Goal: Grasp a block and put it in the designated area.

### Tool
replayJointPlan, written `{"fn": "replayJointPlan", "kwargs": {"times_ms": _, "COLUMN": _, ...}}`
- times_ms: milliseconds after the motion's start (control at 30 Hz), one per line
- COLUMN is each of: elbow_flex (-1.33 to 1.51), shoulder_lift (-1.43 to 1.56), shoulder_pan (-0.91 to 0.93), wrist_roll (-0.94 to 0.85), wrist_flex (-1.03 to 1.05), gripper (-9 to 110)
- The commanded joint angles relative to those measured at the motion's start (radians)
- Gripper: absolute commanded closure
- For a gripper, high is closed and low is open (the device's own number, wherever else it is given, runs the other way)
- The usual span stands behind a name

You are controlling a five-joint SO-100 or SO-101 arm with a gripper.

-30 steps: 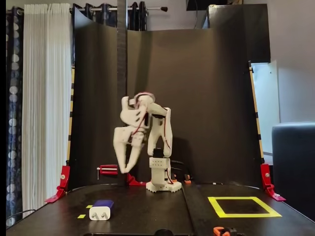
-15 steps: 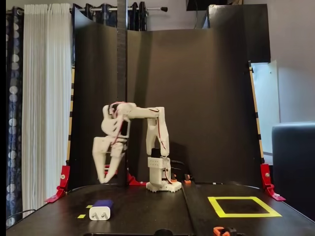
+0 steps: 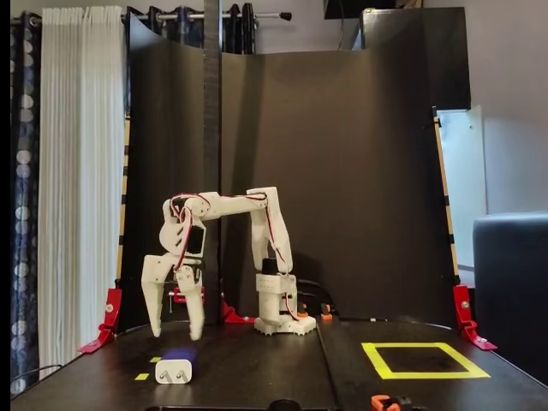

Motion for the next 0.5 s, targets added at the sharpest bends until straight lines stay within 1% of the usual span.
{"fn": "replayJointPlan", "kwargs": {"times_ms": 0, "elbow_flex": -0.037, "shoulder_lift": 0.0, "shoulder_pan": 0.003, "wrist_roll": -0.009, "wrist_flex": 0.0, "gripper": 68}}
{"fn": "replayJointPlan", "kwargs": {"times_ms": 133, "elbow_flex": -0.037, "shoulder_lift": -0.015, "shoulder_pan": 0.005, "wrist_roll": -0.021, "wrist_flex": -0.015, "gripper": 64}}
{"fn": "replayJointPlan", "kwargs": {"times_ms": 467, "elbow_flex": -0.037, "shoulder_lift": -0.1, "shoulder_pan": 0.006, "wrist_roll": -0.025, "wrist_flex": -0.071, "gripper": 64}}
